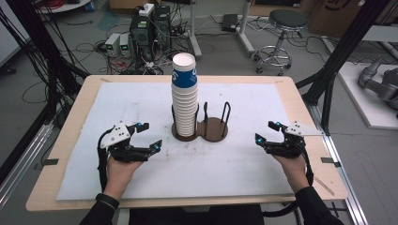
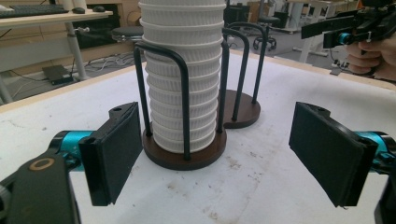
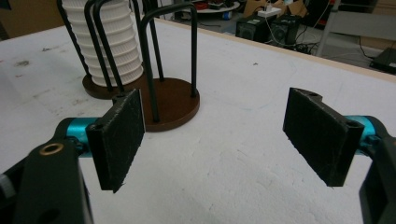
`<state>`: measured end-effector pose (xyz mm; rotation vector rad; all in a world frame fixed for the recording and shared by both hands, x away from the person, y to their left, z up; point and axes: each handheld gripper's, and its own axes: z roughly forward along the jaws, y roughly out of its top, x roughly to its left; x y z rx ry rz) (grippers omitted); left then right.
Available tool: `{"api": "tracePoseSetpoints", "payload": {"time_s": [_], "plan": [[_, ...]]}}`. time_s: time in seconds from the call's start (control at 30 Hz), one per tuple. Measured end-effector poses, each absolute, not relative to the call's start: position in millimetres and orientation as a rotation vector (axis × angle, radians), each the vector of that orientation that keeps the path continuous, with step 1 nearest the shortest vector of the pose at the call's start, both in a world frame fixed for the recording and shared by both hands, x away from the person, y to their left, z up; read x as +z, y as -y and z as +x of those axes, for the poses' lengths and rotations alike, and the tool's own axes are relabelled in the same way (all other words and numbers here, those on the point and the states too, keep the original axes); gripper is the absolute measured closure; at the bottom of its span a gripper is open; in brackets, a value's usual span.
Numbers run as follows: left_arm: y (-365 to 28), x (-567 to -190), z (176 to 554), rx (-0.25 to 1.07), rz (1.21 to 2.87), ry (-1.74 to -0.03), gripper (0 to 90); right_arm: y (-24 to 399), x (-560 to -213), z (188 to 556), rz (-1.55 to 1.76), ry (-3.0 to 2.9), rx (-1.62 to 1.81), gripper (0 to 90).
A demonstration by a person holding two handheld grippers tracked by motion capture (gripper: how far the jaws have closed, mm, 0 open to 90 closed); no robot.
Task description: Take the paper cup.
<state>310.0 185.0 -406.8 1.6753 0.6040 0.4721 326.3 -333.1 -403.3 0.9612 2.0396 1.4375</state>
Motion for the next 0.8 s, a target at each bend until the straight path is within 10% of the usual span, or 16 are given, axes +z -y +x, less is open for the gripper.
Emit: {"api": "tracePoseSetpoints", "payload": {"time_s": [0.8], "plan": [[-175.2,-403.0,317.6,0.435,1.651,-0.594,9.1,338.8,-403.2,321.0,0.959,-2.035,1.404,21.2]]}}
